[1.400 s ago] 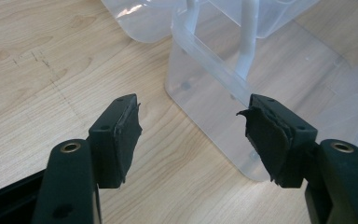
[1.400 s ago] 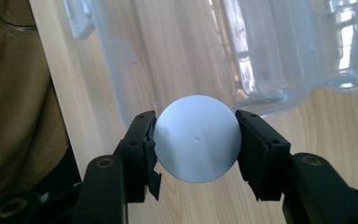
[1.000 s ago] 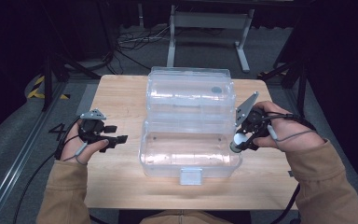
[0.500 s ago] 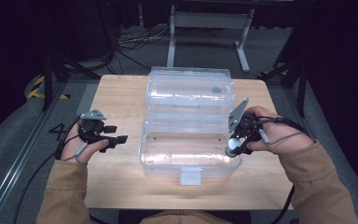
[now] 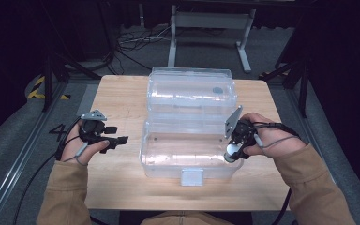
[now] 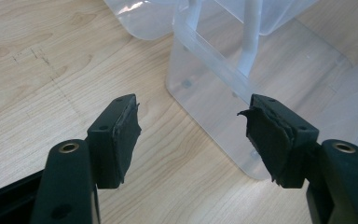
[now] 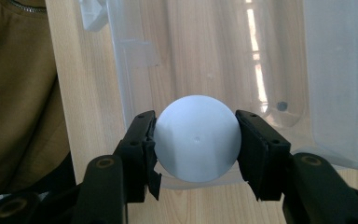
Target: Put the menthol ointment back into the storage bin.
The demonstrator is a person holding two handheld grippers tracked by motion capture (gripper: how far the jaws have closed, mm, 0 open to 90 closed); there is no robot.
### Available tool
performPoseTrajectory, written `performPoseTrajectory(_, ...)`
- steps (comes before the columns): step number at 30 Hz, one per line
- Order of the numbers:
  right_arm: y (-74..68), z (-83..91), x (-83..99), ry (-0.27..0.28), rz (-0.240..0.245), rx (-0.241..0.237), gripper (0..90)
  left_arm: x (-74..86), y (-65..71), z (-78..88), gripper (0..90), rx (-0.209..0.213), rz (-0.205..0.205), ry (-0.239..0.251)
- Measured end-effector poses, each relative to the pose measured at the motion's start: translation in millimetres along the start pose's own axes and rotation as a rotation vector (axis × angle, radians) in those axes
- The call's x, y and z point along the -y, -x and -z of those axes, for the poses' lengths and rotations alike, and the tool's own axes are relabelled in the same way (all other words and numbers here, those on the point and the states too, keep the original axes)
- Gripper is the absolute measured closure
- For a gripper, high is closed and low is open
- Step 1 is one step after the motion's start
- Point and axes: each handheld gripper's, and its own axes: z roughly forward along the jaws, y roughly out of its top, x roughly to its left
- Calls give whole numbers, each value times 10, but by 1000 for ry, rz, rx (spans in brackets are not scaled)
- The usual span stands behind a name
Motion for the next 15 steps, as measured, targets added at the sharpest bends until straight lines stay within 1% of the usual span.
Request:
performPoseTrajectory(1,0,0,0,0,0,0,505,0,0,0,349,0,0,0)
performPoseTrajectory(3,1,-64,9,-11,2,-5,505,0,-1,0,349,1,0,0)
performPoseTrajectory(6,0,-105,21,-10,-3,-13,505,1,0,-1,348,2,0,-3)
performPoseTrajectory(7,7,-119,24,-7,4,-16,504,1,0,-2,348,2,0,-4)
performPoseTrajectory(8,7,-131,27,-3,2,-13,504,1,0,-3,348,2,-1,-4)
performPoseTrajectory(10,2,-159,31,-12,-8,-21,504,2,-1,-3,348,2,-1,-6)
performPoseTrajectory(15,11,-225,43,-20,-9,-30,504,5,-5,-5,347,2,1,-5)
